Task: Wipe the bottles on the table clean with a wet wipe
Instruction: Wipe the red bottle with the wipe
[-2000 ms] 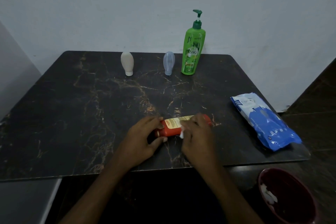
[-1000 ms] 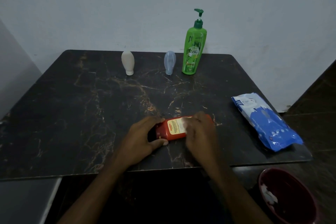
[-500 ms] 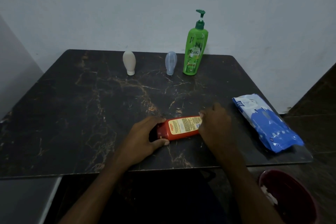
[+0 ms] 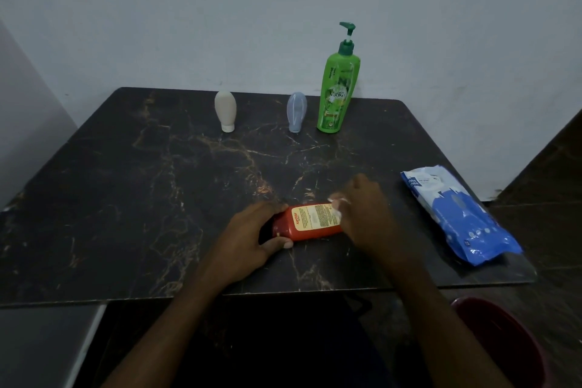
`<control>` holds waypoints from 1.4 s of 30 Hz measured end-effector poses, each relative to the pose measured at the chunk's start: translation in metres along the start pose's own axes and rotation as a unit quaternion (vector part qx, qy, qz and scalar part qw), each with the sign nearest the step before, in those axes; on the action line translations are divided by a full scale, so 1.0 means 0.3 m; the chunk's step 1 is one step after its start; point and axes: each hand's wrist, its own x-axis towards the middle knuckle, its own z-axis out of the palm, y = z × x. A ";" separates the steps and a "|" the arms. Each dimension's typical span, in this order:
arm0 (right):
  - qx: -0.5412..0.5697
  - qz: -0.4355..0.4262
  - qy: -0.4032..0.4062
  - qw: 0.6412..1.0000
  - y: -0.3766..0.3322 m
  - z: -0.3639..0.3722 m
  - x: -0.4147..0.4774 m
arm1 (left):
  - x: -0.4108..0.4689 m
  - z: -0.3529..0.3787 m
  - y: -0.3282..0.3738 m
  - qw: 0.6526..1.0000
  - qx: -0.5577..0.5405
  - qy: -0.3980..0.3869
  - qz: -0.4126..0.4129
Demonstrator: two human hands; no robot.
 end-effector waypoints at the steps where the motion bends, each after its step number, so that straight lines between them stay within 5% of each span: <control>1: 0.007 0.016 -0.003 1.000 0.037 -0.015 0.010 | 0.004 -0.001 0.000 1.000 0.010 0.003 0.001; 11: 0.145 0.056 -0.010 0.988 0.011 -0.030 -0.138 | 0.093 -0.007 0.037 0.985 0.023 0.134 -0.110; 17: 0.347 -0.005 -0.039 0.937 -0.181 0.084 -0.249 | 0.142 0.002 0.076 0.993 0.017 0.061 -0.104; 21: 0.409 -0.005 -0.020 0.912 -0.168 0.090 -0.240 | 0.142 0.005 0.076 0.983 0.143 -0.022 -0.113; 24: 0.363 0.042 0.041 0.930 -0.073 0.061 -0.200 | 0.129 0.011 0.067 0.971 0.206 -0.038 -0.112; 29: 0.232 0.034 0.107 0.966 0.037 0.018 -0.153 | 0.138 -0.025 0.078 0.969 0.208 -0.123 0.053; 33: 0.174 0.028 0.038 0.984 0.009 0.005 -0.145 | 0.138 -0.019 0.079 0.941 0.321 -0.096 0.055; 40: -0.036 0.032 -0.170 0.984 -0.095 -0.052 -0.008 | 0.150 -0.006 0.074 0.939 0.323 -0.087 0.077; 42: -0.038 0.029 -0.155 0.987 -0.115 -0.077 0.049 | 0.150 -0.012 0.073 0.935 0.332 -0.085 0.092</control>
